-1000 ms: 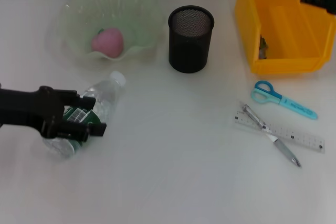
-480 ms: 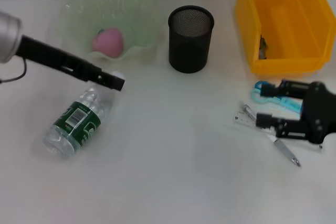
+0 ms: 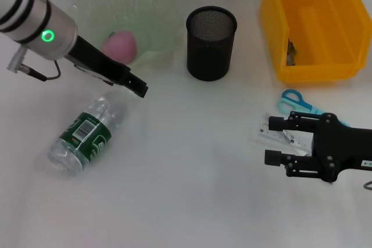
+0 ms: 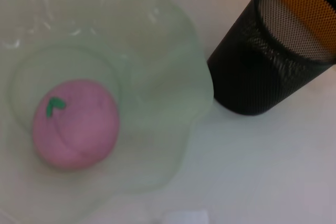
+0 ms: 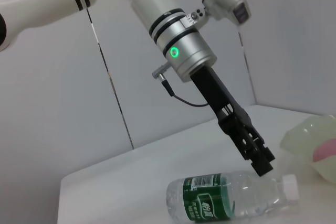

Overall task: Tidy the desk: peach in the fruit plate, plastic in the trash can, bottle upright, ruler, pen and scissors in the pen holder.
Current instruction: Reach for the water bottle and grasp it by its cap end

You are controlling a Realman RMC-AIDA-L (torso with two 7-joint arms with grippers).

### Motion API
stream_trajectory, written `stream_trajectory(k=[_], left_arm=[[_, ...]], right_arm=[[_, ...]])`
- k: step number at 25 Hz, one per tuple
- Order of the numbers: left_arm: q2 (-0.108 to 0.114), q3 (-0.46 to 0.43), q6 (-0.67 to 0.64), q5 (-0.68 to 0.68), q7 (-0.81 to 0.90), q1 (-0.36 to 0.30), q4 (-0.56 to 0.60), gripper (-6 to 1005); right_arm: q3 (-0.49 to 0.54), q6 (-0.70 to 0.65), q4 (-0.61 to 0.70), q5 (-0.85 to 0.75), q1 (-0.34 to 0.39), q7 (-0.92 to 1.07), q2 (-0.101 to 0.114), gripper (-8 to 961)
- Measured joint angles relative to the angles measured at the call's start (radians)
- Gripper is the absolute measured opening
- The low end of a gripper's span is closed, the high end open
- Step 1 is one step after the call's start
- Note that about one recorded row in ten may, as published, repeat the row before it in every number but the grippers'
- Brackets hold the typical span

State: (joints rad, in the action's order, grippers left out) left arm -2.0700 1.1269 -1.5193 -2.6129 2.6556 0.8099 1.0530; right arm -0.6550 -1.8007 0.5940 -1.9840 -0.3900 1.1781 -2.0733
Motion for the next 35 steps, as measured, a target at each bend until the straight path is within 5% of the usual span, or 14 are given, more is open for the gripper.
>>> stream_trajectory(k=[10, 35], left_arm=[[-0.005, 0.102, 0.125, -0.044, 0.032, -0.006, -0.060, 807], [-0.010, 0.198, 0.260, -0.063, 0.041, 0.011, -0.155, 803]], right_arm=[[0.000, 0.001, -0.023, -0.001, -0.004, -0.002, -0.002, 716], [-0.002, 0.008, -0.074, -0.001, -0.004, -0.015, -0.004, 717]])
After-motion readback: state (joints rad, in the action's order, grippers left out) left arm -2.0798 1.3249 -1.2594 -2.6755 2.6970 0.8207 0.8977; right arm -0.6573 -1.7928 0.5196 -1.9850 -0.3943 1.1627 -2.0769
